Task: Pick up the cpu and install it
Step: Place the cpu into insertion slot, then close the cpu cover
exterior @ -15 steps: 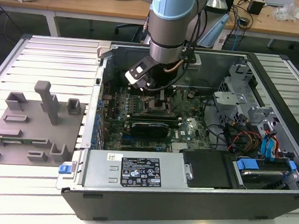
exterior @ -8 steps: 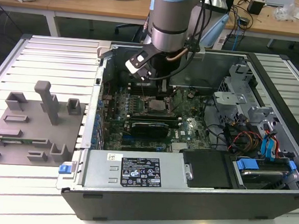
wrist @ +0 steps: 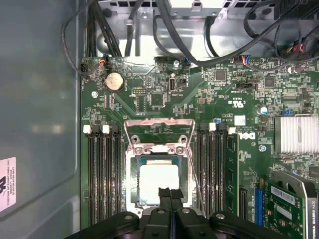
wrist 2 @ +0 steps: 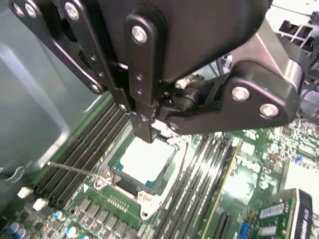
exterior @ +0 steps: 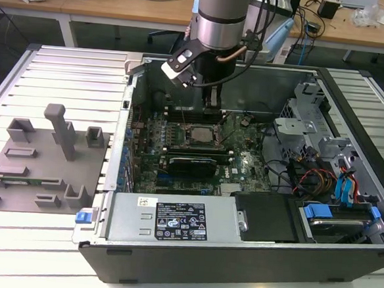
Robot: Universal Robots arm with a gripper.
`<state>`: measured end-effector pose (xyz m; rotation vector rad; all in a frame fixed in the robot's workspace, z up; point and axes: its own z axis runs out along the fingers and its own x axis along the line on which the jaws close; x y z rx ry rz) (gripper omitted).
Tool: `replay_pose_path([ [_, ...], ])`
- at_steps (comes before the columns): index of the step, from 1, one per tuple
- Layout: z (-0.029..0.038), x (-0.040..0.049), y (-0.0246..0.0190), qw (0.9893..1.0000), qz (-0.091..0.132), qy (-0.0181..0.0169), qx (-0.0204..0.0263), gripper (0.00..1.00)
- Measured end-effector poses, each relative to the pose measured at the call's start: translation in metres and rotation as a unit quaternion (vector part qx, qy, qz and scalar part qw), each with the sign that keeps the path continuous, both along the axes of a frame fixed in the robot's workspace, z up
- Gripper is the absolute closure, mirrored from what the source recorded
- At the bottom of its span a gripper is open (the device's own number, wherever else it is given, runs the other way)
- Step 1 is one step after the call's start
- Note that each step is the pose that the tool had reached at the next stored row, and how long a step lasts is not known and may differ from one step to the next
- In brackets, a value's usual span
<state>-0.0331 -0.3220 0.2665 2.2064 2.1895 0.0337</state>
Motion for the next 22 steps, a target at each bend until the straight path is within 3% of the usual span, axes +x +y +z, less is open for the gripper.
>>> replay_pose_path([
  [15, 0.0026, -0.0001, -0.0001, 1.0000, 0.000, 0.0002, -0.0004, 0.89],
  [19, 0.0087, 0.0000, 0.0000, 1.0000, 0.000, 0.0001, -0.0004, 0.89],
  [22, 0.0230, 0.0000, 0.0002, 1.0000, 0.000, 0.0001, -0.0040, 0.89],
])
